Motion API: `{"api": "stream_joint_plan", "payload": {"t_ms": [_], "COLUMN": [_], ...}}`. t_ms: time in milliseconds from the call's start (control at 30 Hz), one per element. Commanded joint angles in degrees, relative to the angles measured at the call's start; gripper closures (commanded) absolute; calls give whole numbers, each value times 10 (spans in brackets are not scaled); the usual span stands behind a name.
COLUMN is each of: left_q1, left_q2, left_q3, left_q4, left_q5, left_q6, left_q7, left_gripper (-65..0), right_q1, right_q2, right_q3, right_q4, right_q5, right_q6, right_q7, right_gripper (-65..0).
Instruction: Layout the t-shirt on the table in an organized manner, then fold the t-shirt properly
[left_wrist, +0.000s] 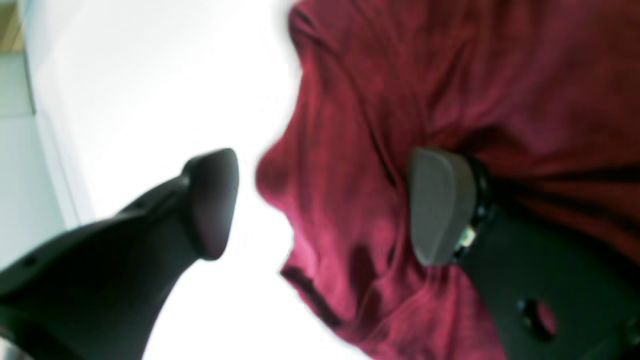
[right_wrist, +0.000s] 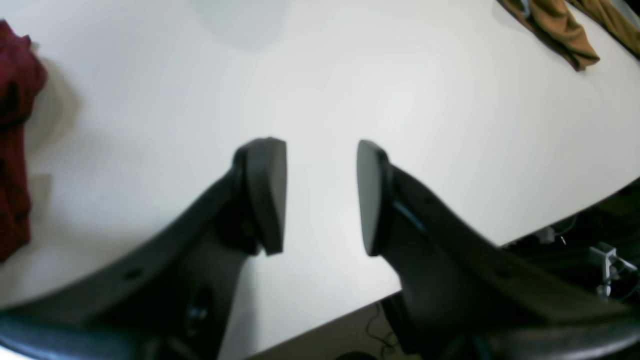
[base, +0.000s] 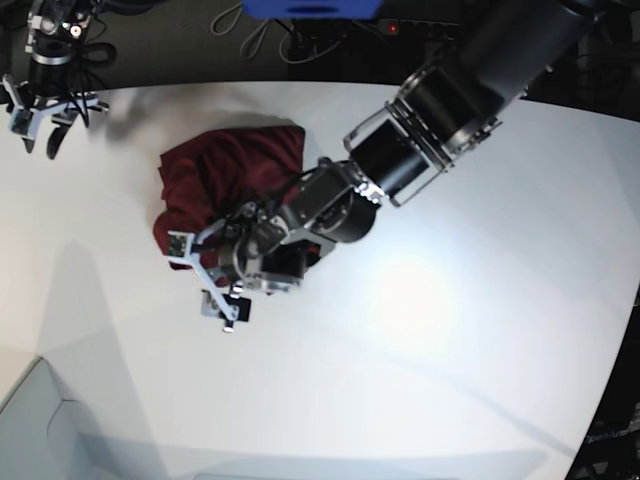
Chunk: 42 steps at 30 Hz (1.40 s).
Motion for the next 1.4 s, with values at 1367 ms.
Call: {"api": "stream_joint_plan", "payload": {"t_ms": [1367], "left_q1": [527], "left_q2": [-58], "left_q3": [-858], "left_q4": [520], "left_q5": [-216], "left_q6": [6], "left_q7": [106], "left_gripper": [-508], "right_q1": [20], "right_q2": [22], "right_q3": [-241], "right_q4": [-117], "right_q5": [4], "right_q6": [1], "right_q7": [18], "right_gripper": [0]}}
